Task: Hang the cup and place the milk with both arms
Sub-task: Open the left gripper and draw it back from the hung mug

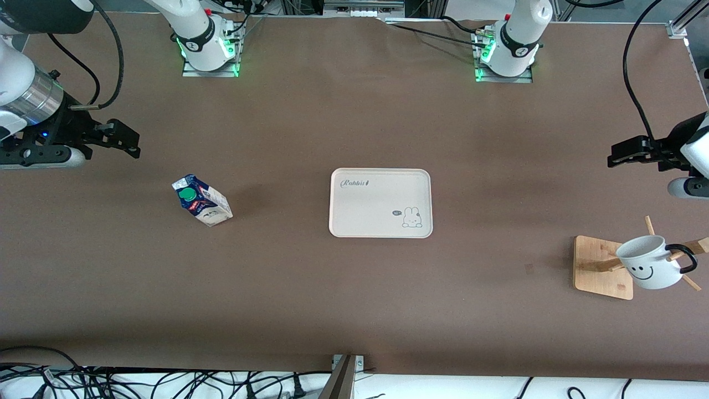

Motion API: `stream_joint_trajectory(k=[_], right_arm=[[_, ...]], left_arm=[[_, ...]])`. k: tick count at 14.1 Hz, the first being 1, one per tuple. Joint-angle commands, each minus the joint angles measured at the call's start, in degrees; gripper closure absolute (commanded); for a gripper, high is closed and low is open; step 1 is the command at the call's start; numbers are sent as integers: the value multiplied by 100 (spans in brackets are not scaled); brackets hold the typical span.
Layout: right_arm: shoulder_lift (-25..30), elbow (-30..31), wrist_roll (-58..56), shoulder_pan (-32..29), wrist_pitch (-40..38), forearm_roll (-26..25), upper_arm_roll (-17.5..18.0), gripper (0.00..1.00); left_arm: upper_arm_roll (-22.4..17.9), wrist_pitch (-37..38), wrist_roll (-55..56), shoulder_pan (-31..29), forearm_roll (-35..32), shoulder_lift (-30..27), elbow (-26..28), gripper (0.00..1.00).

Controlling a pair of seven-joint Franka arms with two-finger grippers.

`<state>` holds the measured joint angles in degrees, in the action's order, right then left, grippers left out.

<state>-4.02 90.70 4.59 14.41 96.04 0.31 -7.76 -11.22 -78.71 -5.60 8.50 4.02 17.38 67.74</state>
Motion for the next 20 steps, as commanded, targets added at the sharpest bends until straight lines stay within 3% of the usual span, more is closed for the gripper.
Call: stream_joint_trajectory(k=[1,5,12,13,15,20], right_arm=[[-37,-113,33,-17,-94,-48,3,0],[-37,-113,33,-17,-103,-40,3,0],[-37,-113,33,-17,-103,-40,3,0],[-37,-113,33,-17,-103,-40,3,0],[-37,-113,42,-17,-94,-40,3,0],[-37,-113,42,-17,-103,-40,3,0]], left_arm=[[6,-583,42,46,-164,-762,1021,0],[6,-602,112,230,-112,-973,1398,0],[6,-671,753,222,82,-1035,1496,0],[6,-716,728,222,73,-1226,1723,0],[6,-873,727,196,-85,-1666,2277,0],[-29,-778,622,-15,-409,-1712,2323,0]])
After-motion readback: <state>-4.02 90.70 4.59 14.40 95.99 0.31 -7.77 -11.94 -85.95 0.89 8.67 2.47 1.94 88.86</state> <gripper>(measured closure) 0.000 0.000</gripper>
